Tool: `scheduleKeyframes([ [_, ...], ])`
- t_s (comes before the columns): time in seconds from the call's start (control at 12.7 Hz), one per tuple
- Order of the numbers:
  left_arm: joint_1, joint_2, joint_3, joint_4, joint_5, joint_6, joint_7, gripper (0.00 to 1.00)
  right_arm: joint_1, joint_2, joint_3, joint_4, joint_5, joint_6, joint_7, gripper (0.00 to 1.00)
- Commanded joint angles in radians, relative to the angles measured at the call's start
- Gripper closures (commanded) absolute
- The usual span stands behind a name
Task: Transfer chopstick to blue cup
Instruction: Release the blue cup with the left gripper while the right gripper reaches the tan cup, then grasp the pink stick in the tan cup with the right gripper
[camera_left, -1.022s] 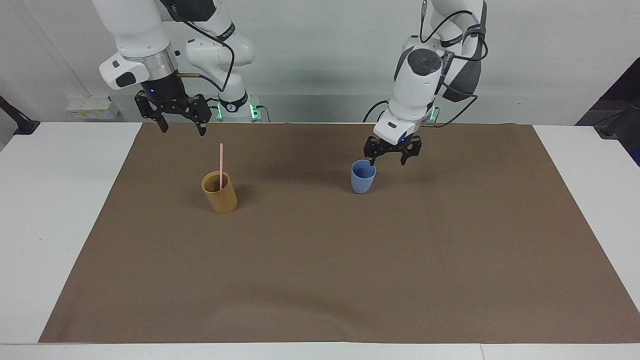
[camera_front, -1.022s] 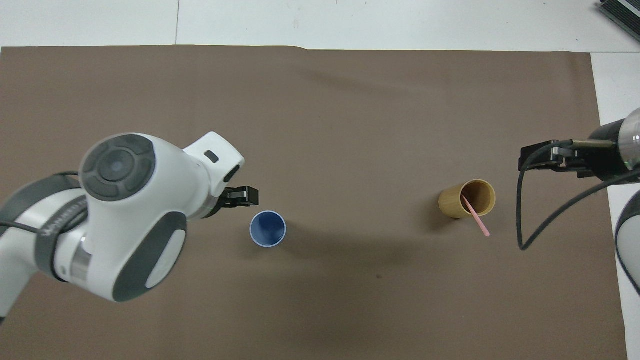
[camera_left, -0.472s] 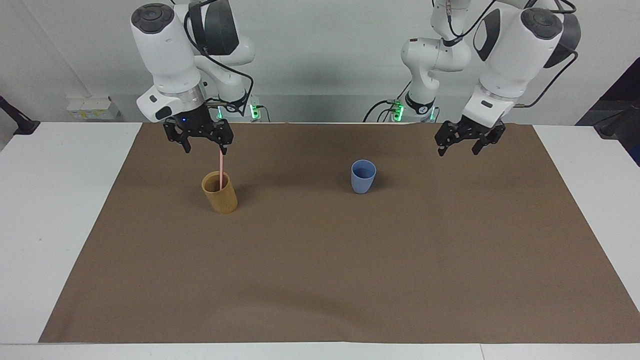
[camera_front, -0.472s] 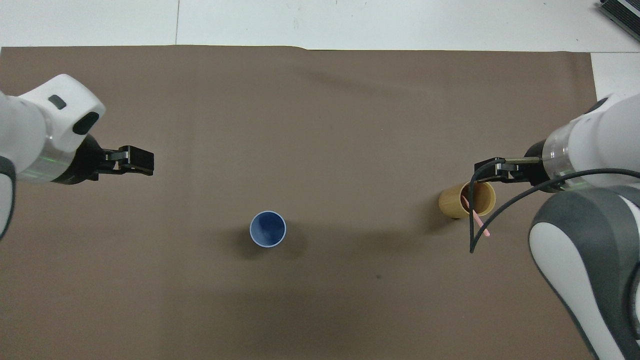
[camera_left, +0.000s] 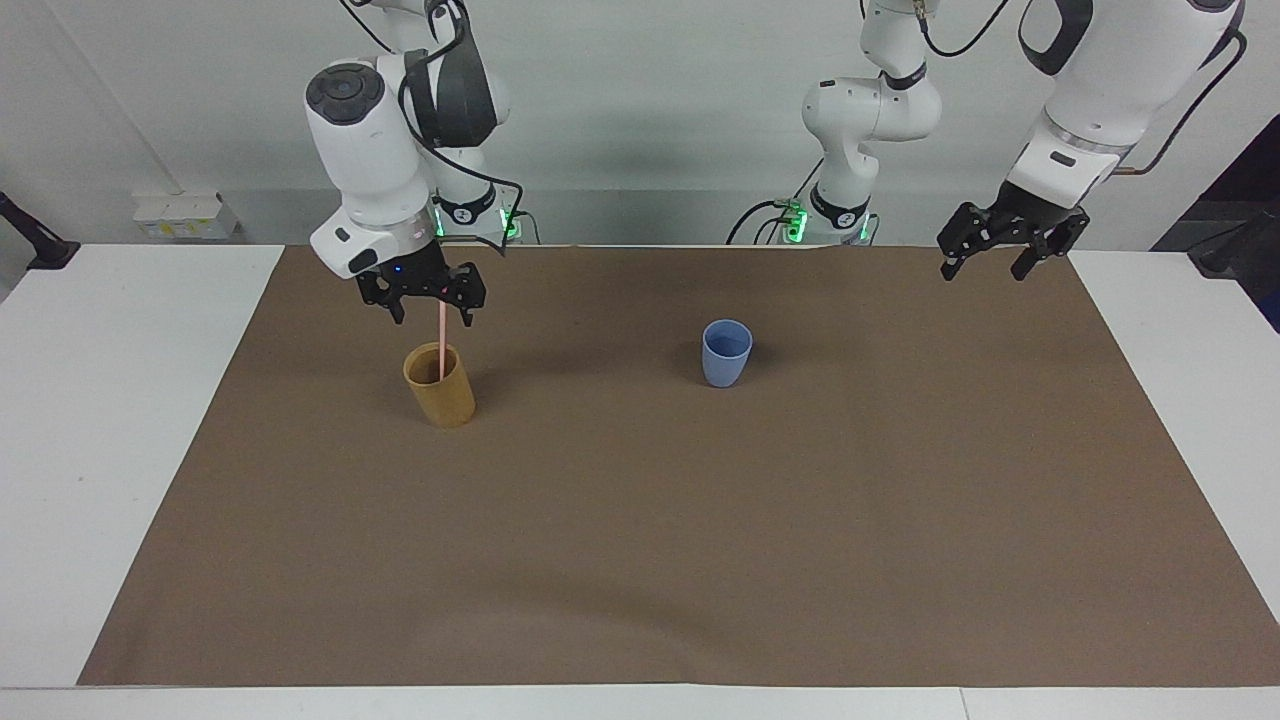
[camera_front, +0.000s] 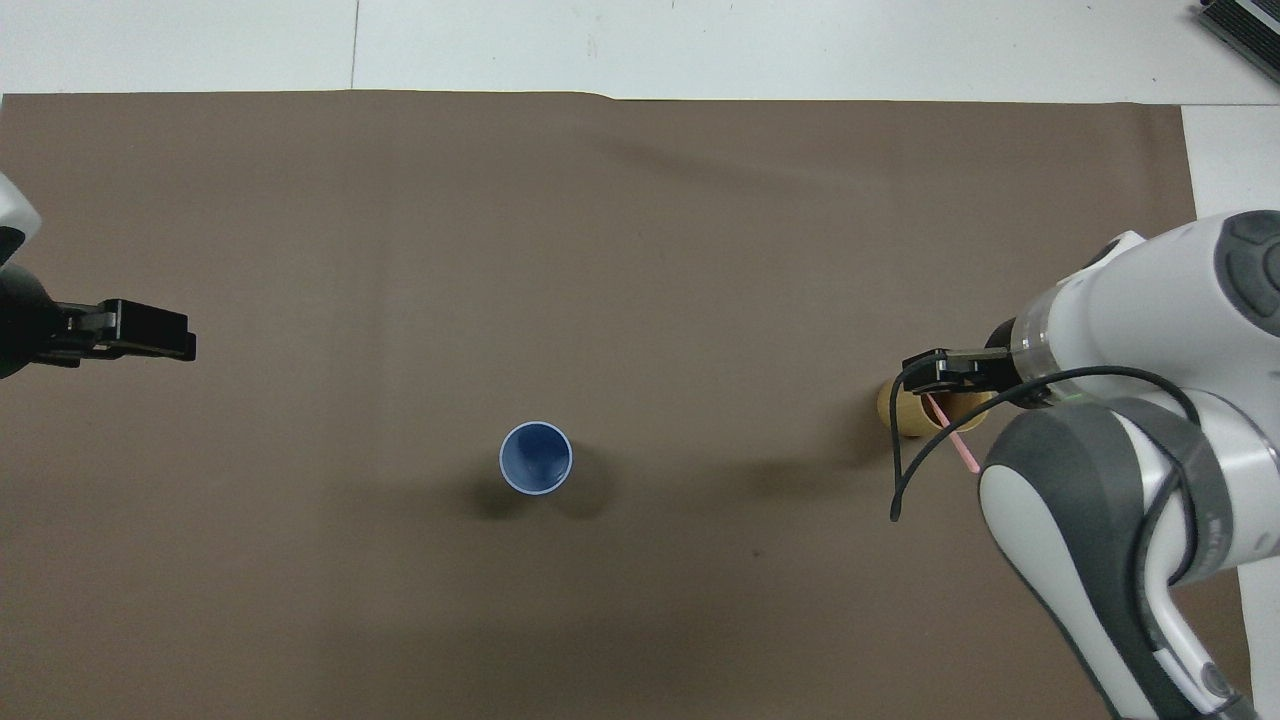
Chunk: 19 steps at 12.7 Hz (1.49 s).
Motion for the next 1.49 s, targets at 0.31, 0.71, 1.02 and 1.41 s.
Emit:
scheduleKeyframes([
  [0.31, 0.029, 0.006, 0.012, 0.072, 0.060, -0.080, 0.108, 0.00, 0.012, -0.112, 0.001, -0.168, -0.080, 0.025, 0.000, 0.02],
  [0.71, 0.071, 0.005, 0.020, 0.074, 0.059, -0.102, 0.206, 0.00, 0.015, -0.148, 0.001, -0.218, -0.081, 0.028, -0.005, 0.28],
  [1.02, 0.081, -0.001, 0.021, 0.072, 0.057, -0.102, 0.203, 0.00, 0.015, -0.148, 0.001, -0.218, -0.081, 0.025, -0.006, 0.59],
  [1.41, 0.070, -0.008, 0.004, 0.072, 0.057, -0.099, 0.196, 0.00, 0.015, -0.150, 0.002, -0.218, -0.081, 0.004, -0.008, 0.71],
])
